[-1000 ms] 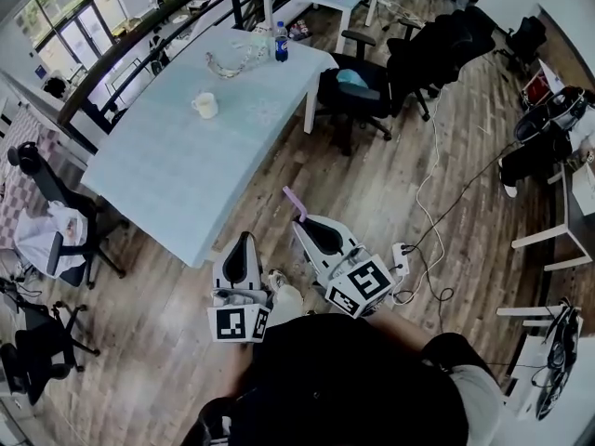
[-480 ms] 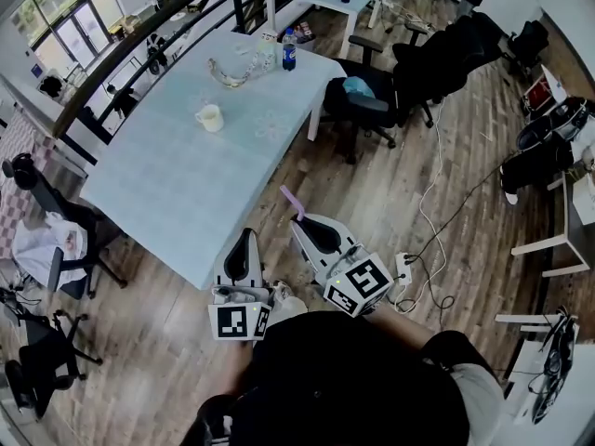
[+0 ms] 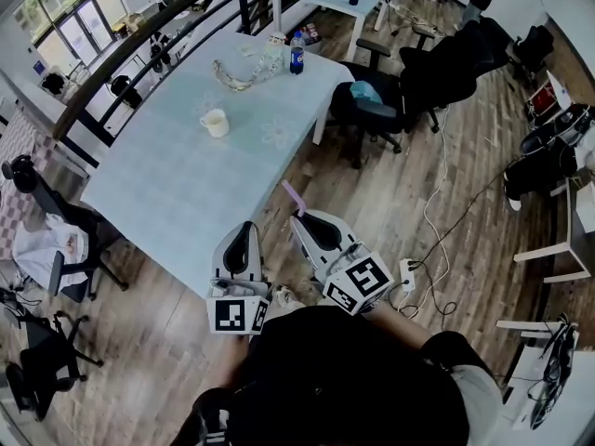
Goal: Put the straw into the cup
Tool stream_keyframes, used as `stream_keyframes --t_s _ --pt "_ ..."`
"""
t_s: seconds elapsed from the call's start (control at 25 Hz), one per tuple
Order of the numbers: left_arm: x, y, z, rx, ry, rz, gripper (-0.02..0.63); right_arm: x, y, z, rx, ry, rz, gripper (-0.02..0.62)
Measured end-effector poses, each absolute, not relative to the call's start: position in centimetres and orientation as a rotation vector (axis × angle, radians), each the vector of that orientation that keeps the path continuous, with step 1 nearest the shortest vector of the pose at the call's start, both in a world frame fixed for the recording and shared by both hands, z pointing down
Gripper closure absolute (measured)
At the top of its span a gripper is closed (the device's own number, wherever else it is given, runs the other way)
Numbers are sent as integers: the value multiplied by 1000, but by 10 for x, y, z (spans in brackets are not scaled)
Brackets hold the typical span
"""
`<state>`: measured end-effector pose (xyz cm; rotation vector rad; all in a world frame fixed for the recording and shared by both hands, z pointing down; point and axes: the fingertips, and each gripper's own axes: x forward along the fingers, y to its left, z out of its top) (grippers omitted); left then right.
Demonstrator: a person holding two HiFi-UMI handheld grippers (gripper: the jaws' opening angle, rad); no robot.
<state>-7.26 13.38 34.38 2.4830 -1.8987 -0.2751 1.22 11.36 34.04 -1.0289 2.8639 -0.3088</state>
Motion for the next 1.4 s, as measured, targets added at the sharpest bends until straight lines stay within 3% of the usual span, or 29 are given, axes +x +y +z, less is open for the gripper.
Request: stream_keyframes --t_s 0.64,1.4 --pt "-75 114 344 2457 -1921 -253 591 7 83 334 -1002 2857 -309 561" --pt "-66 -12 341 2284 -2147 -231 591 19 -63 338 -797 2937 -357 563"
